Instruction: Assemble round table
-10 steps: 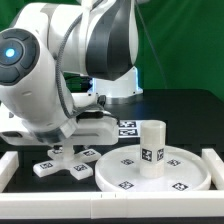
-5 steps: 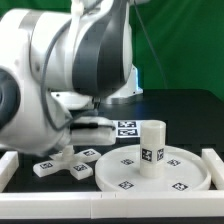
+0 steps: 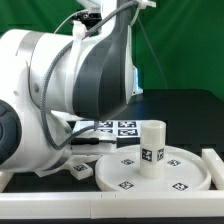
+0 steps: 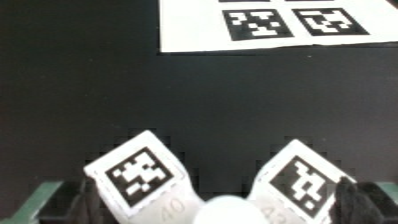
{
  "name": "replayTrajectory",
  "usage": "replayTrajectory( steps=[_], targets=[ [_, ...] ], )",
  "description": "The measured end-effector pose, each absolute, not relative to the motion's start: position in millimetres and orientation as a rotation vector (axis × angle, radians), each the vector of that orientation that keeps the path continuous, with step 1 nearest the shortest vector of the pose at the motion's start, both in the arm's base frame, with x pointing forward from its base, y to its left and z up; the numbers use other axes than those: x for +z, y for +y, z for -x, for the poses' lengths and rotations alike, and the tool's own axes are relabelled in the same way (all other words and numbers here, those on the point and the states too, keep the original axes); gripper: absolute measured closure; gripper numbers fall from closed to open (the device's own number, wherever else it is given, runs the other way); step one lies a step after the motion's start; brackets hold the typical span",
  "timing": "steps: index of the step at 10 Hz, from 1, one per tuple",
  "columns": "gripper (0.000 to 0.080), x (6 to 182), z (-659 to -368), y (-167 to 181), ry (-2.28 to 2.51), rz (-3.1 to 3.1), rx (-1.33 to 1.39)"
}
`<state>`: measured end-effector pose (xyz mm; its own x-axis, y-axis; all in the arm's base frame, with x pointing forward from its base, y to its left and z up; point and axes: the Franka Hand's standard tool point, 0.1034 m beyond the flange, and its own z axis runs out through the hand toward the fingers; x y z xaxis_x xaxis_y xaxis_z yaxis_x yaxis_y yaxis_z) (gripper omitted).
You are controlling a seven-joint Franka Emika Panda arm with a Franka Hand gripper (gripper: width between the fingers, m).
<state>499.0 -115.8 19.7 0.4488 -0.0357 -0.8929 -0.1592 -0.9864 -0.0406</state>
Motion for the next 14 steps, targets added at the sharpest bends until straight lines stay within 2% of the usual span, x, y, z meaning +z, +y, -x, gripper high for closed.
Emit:
replayTrajectory(
  steps=[6,8,9,10,11,12,14],
  targets=[
    [0.015,13.7,-493.8,-116.6,0.221,2.566,1.618],
    [0.04,13.7,-493.8,-116.6,0.221,2.566,1.618],
    [0.0584,13.7,-493.8,-116.6,0.221,2.566,1.618],
    [0.0584,13.7,-493.8,-116.7,0.221,2.566,1.618],
    [0.0714,13.7,-493.8,-116.7,0.221,2.566,1.618],
    [0.0781,16.1,-494.3,-116.4,0.21,2.565,1.611],
    [0.0793,30.6,-490.4,-114.7,0.201,2.561,1.593]
  ],
)
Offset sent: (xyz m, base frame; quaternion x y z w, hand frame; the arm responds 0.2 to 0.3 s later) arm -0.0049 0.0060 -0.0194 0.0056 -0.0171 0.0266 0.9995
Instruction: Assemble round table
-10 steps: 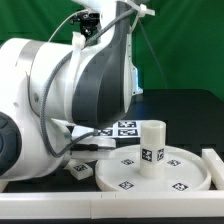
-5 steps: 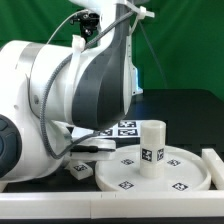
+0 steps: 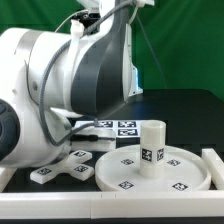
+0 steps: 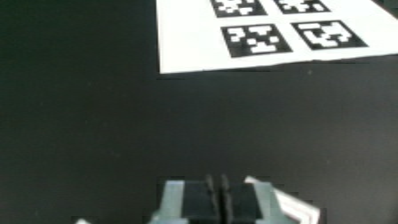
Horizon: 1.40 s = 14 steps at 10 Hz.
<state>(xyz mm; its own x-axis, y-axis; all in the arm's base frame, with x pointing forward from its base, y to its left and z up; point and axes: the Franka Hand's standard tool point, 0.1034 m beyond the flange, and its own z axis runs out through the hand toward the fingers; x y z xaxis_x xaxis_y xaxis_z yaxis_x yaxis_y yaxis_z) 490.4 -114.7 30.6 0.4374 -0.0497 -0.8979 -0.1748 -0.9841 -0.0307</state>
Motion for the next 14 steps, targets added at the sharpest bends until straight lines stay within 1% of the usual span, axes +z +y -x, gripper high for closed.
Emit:
replayTrajectory(
  steps=[1,3,5,6,7,8,9,10,11,12,14],
  targets=[
    [0.0793,40.2,-485.3,-112.8,0.186,2.554,1.58],
    [0.0798,56.0,-487.5,-112.1,0.173,2.562,1.545],
    [0.0798,51.1,-484.5,-112.1,0.175,2.554,1.558],
    [0.0695,51.2,-484.6,-112.1,0.175,2.554,1.557],
    [0.0547,51.0,-484.5,-112.1,0.175,2.554,1.558],
    [0.0547,52.7,-485.8,-112.7,0.176,2.553,1.557],
    [0.0372,60.8,-493.7,-115.0,0.176,2.56,1.546],
    [0.0372,70.9,-506.7,-117.0,0.158,2.562,1.54],
    [0.021,77.8,-526.1,-115.2,0.11,2.627,1.447],
    [0.0169,85.6,-537.1,-110.7,0.075,2.686,1.351],
    [0.0153,83.8,-531.4,-111.6,0.085,2.694,1.328]
  ],
)
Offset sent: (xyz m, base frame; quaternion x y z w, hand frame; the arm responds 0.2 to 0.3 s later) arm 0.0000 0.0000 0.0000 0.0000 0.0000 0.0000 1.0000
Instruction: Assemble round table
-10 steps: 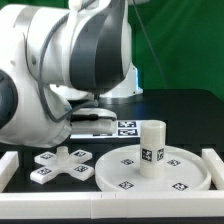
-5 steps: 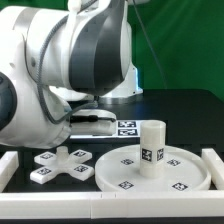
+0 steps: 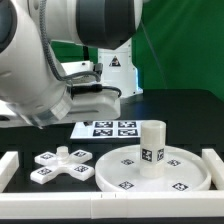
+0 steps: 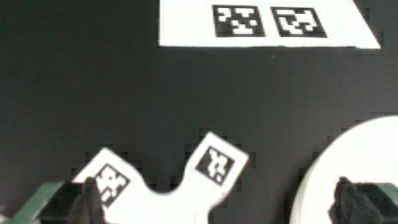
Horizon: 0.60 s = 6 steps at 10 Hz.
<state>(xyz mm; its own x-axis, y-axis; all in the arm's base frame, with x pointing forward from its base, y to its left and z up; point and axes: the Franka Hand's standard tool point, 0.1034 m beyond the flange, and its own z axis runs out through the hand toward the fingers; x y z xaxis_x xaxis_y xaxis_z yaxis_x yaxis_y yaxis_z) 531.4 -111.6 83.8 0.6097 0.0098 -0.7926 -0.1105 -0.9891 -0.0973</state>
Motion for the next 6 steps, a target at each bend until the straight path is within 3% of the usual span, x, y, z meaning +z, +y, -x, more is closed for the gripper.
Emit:
replayTrajectory(
  steps=[2,4,6],
  targets=[
    [0.0151,84.9,-532.4,-112.8,0.088,2.682,1.354],
    [0.0151,80.5,-553.5,-119.3,0.069,2.693,1.364],
    [0.0151,71.6,-546.3,-117.2,0.111,2.711,1.347]
  ],
)
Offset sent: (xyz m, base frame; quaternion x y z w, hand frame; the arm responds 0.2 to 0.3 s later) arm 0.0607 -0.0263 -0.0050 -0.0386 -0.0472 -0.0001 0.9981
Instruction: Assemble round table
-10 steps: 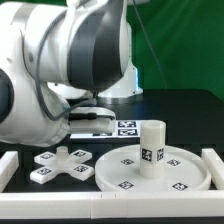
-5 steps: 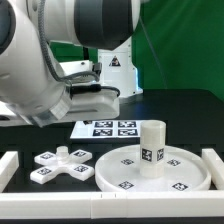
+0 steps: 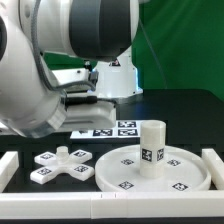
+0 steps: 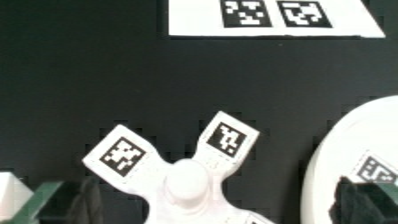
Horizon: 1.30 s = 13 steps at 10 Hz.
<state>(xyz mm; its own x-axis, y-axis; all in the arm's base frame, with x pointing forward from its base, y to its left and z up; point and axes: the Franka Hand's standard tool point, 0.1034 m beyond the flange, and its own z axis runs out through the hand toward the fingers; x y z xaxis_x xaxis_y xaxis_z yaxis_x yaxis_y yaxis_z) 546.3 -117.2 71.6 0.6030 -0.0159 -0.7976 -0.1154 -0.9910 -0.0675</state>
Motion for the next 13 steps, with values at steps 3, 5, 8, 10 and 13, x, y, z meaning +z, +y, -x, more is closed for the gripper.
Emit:
replayTrajectory(
  steps=[3,5,8,10,13],
  targets=[
    [0.0151,64.2,-551.1,-110.5,0.091,2.772,1.251],
    [0.0151,62.1,-550.0,-112.0,0.089,2.771,1.252],
    [0.0151,39.7,-533.5,-121.3,0.114,2.697,1.371],
    [0.0151,34.1,-532.0,-123.5,0.129,2.691,1.389],
    [0.0151,28.8,-521.1,-117.5,0.117,2.599,1.542]
  ],
)
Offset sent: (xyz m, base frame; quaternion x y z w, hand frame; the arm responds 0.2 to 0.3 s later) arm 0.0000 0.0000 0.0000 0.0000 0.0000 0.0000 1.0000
